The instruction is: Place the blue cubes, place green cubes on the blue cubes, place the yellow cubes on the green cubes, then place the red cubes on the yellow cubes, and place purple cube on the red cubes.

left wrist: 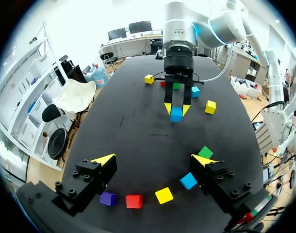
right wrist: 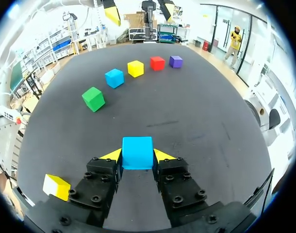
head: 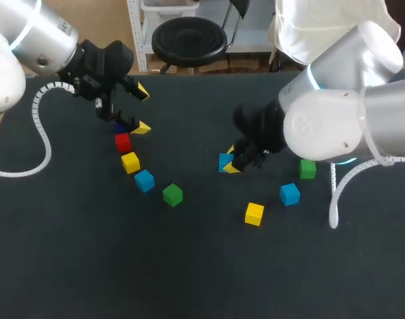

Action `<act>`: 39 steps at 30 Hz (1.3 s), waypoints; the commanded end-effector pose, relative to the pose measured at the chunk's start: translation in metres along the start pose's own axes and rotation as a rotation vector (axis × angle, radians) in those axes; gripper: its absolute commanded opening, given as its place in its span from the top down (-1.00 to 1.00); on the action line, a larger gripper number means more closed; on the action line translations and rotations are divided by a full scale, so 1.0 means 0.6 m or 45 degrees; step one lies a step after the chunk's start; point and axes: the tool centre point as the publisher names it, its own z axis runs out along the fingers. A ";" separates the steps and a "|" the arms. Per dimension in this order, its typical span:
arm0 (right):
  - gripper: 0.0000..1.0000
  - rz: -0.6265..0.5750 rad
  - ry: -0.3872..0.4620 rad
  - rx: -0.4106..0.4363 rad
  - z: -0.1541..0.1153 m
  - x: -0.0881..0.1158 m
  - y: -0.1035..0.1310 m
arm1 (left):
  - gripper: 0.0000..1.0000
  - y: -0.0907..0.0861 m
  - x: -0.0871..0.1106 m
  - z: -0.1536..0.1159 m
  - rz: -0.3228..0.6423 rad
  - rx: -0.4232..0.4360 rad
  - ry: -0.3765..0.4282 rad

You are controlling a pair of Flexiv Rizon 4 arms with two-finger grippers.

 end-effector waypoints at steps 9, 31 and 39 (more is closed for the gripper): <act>1.00 -0.005 0.003 -0.014 0.015 0.003 -0.019 | -1.00 0.000 0.000 -0.001 0.000 0.002 0.003; 1.00 -0.026 0.041 0.056 0.013 0.005 -0.019 | -1.00 0.000 0.000 -0.001 0.000 0.002 0.003; 1.00 -0.021 0.043 0.045 0.019 0.009 -0.024 | -1.00 0.000 0.000 -0.001 0.000 0.002 0.003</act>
